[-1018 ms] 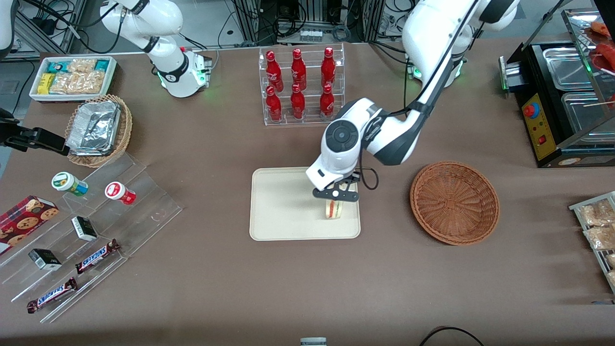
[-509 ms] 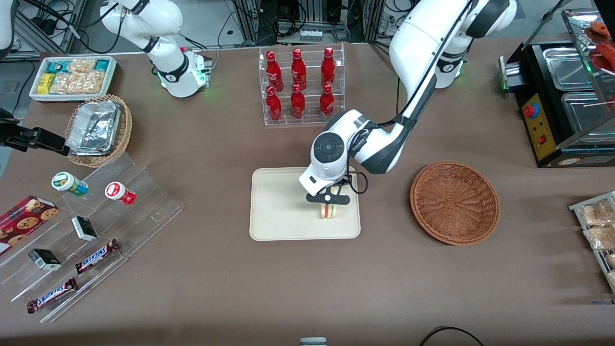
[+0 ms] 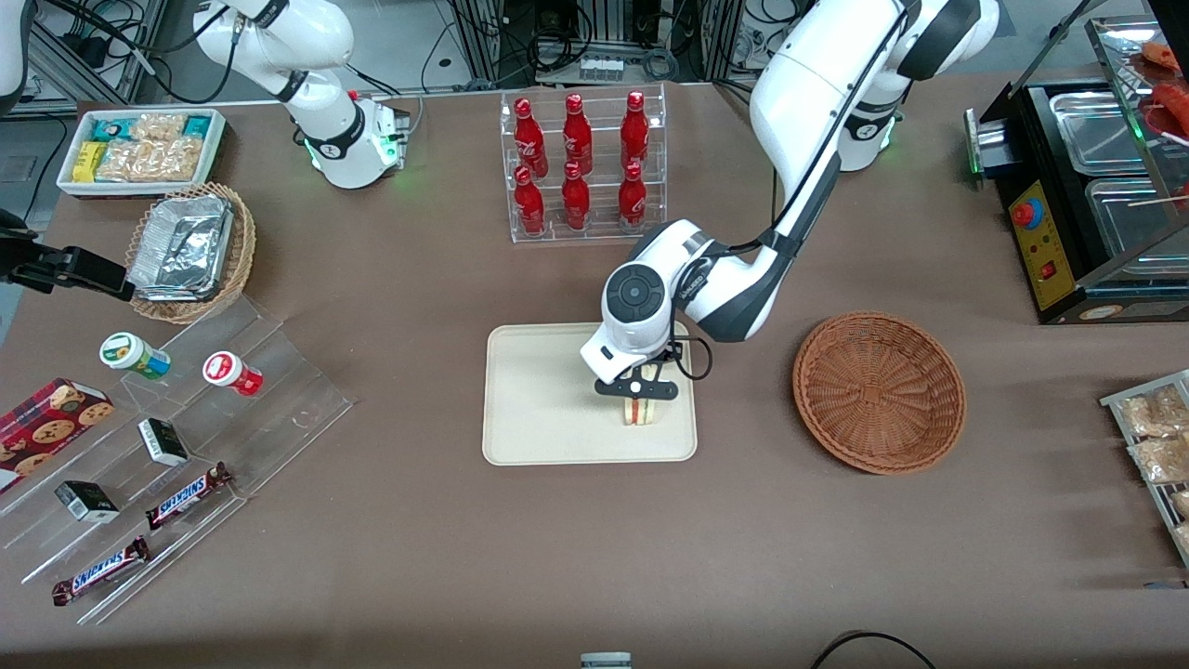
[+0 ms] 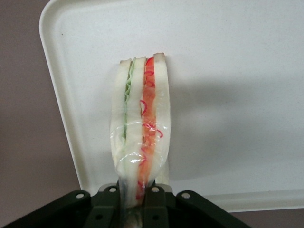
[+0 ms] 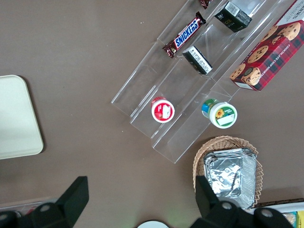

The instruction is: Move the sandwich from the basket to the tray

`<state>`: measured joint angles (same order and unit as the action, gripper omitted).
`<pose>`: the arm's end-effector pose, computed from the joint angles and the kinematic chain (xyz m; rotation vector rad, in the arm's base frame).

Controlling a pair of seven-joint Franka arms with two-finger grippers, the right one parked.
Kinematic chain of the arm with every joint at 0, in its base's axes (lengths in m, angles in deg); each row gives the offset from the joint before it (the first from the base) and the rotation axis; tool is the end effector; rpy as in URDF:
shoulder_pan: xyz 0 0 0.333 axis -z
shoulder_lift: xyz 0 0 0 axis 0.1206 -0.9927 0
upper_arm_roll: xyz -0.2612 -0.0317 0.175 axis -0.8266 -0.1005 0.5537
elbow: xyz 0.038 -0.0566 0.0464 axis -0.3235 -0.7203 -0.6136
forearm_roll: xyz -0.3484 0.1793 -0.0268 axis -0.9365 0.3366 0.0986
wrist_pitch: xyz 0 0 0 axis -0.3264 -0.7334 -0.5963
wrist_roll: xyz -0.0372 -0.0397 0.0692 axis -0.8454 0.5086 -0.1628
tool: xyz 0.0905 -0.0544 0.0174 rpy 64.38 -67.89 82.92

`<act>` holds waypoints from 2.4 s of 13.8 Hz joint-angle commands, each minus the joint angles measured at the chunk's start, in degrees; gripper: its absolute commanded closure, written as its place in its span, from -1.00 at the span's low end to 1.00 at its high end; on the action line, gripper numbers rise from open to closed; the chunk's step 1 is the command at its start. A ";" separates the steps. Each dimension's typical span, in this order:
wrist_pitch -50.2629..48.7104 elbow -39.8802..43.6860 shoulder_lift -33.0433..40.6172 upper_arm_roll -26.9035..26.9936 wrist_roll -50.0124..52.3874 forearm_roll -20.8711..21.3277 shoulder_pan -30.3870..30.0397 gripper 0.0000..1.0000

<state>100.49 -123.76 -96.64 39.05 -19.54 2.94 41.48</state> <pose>0.5241 -0.4617 0.2441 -3.0806 0.1572 0.1781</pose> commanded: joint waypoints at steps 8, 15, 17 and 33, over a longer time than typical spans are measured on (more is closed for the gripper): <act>-0.51 2.55 -0.60 0.77 2.39 1.61 0.87 -1.00; -4.63 2.21 5.45 0.95 1.61 0.65 -4.57 -1.00; -7.62 1.94 7.04 0.86 1.25 0.65 -7.64 -1.00; -29.77 -2.19 31.64 0.86 -24.92 -1.64 -30.24 -1.00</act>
<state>72.47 -124.05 -69.39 40.42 -41.26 1.85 13.71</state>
